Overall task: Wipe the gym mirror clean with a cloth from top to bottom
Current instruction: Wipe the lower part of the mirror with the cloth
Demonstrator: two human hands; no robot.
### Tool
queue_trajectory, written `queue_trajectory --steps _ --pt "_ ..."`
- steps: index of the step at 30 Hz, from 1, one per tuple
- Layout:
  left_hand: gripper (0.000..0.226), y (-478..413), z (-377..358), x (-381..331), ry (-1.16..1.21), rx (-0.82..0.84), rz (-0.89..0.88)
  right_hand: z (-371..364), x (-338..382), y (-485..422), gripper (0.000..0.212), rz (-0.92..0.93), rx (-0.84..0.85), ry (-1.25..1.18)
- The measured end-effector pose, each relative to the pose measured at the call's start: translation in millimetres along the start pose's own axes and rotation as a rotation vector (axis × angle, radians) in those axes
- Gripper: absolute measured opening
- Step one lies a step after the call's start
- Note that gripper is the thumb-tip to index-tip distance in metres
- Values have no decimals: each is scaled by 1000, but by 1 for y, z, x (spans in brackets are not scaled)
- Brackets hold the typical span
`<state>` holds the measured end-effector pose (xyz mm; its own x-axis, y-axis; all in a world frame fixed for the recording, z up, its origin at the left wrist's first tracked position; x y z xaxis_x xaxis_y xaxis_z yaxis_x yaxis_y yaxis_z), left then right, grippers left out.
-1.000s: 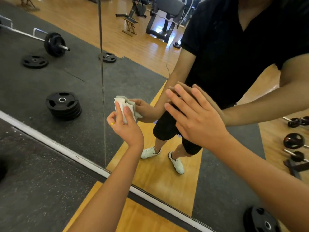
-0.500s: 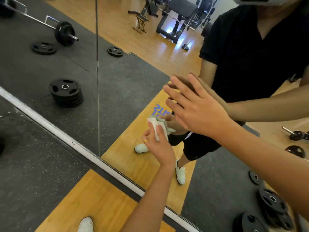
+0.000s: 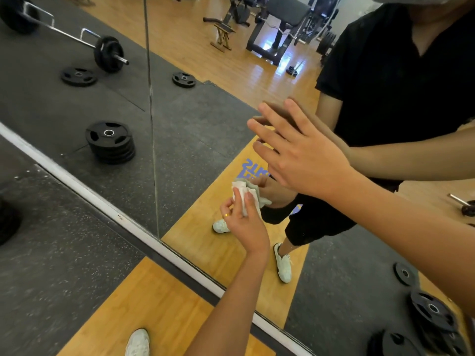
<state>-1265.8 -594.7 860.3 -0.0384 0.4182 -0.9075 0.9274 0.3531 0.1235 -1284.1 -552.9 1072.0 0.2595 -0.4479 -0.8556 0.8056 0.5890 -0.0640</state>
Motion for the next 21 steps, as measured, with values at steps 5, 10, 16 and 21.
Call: queue_trajectory --steps 5,10,16,21 --pt "34 -25 -2 -11 -32 -44 -53 1 0 0 58 6 -7 5" --pt "40 17 6 21 -23 21 50 0 -1 0 40 -13 -46 -9" --pt "31 7 4 14 31 -27 127 0 -2 0 45 -8 -34 -21" --pt "36 17 2 17 13 30 68 0 -2 1 40 -19 -37 -19"
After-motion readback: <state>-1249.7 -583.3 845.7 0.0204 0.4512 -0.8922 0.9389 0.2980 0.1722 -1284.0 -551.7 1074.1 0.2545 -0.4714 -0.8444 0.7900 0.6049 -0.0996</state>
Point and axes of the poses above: each hand's wrist, its own y-axis away from the middle knuckle, its own z-axis out of the back of the hand, x = y × z, the point moved 7 cm from there along -y, towards the middle knuckle
